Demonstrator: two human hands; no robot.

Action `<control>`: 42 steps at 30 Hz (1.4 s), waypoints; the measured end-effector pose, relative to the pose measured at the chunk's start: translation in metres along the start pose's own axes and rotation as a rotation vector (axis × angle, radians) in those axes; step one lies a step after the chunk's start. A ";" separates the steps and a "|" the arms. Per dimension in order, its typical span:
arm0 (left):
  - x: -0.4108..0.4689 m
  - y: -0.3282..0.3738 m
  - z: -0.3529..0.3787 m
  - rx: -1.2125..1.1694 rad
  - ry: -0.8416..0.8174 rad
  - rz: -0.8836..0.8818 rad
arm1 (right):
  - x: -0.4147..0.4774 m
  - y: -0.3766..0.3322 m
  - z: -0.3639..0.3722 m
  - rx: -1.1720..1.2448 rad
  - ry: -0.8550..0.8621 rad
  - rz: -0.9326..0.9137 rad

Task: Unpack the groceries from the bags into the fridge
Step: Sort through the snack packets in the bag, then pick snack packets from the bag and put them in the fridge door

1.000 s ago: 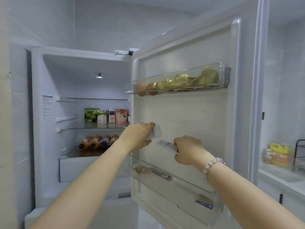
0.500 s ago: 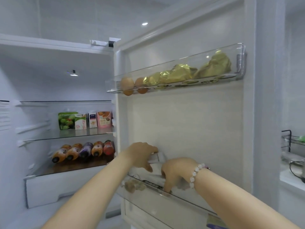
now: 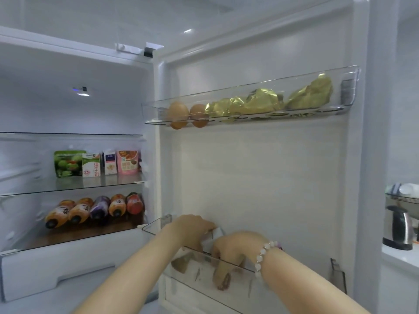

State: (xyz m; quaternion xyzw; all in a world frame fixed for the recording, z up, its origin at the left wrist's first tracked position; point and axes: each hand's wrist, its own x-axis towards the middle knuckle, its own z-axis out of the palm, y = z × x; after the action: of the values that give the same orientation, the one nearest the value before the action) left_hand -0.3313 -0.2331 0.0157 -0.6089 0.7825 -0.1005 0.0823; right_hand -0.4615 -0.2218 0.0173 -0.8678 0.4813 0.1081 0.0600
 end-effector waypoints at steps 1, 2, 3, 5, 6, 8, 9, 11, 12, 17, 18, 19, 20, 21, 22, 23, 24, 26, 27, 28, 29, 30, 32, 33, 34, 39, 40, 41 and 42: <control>0.001 0.000 0.001 -0.021 -0.033 -0.020 | 0.000 -0.001 0.001 0.001 0.020 -0.006; 0.001 0.001 0.000 -0.035 -0.065 -0.039 | 0.002 0.001 0.003 -0.001 0.040 -0.019; 0.000 0.002 0.001 -0.049 -0.097 -0.054 | 0.005 0.003 0.006 0.000 0.031 -0.005; -0.002 0.001 0.002 -0.103 -0.143 -0.080 | 0.004 0.002 0.005 0.020 -0.005 0.005; -0.003 -0.002 0.003 -0.143 -0.160 -0.099 | 0.002 0.001 0.004 0.073 -0.044 0.003; -0.004 -0.010 0.003 -0.226 -0.212 -0.138 | -0.003 0.002 0.001 0.197 -0.124 0.000; -0.007 -0.012 0.001 -0.261 -0.243 -0.149 | -0.004 0.004 -0.001 0.210 -0.126 -0.003; -0.014 -0.016 -0.008 -0.315 -0.292 -0.155 | -0.007 0.010 -0.005 0.192 -0.101 0.026; -0.019 -0.017 -0.013 -0.350 -0.306 -0.158 | -0.011 0.012 -0.008 0.202 -0.074 0.049; -0.037 -0.009 -0.040 -0.523 -0.102 -0.159 | -0.052 0.019 -0.022 0.172 0.134 0.091; -0.039 -0.002 -0.043 -0.531 -0.005 -0.153 | -0.062 0.018 -0.024 0.125 0.181 0.106; -0.041 0.007 -0.047 -0.542 0.095 -0.151 | -0.075 0.016 -0.028 0.080 0.232 0.122; -0.045 0.018 -0.050 -0.556 0.198 -0.148 | -0.088 0.014 -0.030 0.040 0.290 0.140; -0.050 0.030 -0.052 -0.563 0.305 -0.138 | -0.103 0.013 -0.033 -0.004 0.364 0.159; -0.057 0.043 -0.056 -0.554 0.415 -0.119 | -0.121 0.013 -0.036 -0.052 0.456 0.174; -0.064 0.056 -0.059 -0.540 0.515 -0.088 | -0.141 0.014 -0.038 -0.095 0.562 0.185; -0.071 0.071 -0.063 -0.540 0.601 -0.044 | -0.161 0.017 -0.040 -0.127 0.679 0.197; -0.084 0.103 -0.071 -0.585 0.741 0.078 | -0.207 0.027 -0.038 -0.143 0.884 0.243; -0.089 0.121 -0.076 -0.598 0.801 0.151 | -0.230 0.035 -0.035 -0.134 0.954 0.286; -0.092 0.141 -0.081 -0.594 0.841 0.228 | -0.251 0.045 -0.031 -0.131 0.993 0.350; -0.094 0.162 -0.085 -0.581 0.857 0.310 | -0.269 0.057 -0.025 -0.136 0.991 0.438; -0.096 0.184 -0.087 -0.570 0.850 0.392 | -0.285 0.071 -0.018 -0.149 0.952 0.538; -0.097 0.230 -0.087 -0.568 0.782 0.548 | -0.315 0.100 0.007 -0.163 0.833 0.724; -0.095 0.253 -0.086 -0.561 0.747 0.613 | -0.329 0.114 0.023 -0.172 0.780 0.804; -0.092 0.275 -0.084 -0.535 0.724 0.665 | -0.344 0.127 0.041 -0.184 0.733 0.879; -0.085 0.387 -0.071 -0.455 0.682 0.788 | -0.416 0.164 0.121 -0.233 0.602 1.183; -0.087 0.409 -0.070 -0.449 0.672 0.812 | -0.430 0.168 0.132 -0.243 0.598 1.235; -0.089 0.431 -0.070 -0.440 0.677 0.838 | -0.444 0.173 0.142 -0.251 0.603 1.277; -0.092 0.452 -0.070 -0.431 0.695 0.862 | -0.458 0.178 0.151 -0.265 0.612 1.309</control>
State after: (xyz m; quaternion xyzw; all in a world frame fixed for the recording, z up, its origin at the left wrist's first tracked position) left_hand -0.7494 -0.0324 -0.0322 -0.1707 0.9430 -0.0902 -0.2709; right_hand -0.8677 0.0918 -0.0165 -0.3940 0.8791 -0.0681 -0.2594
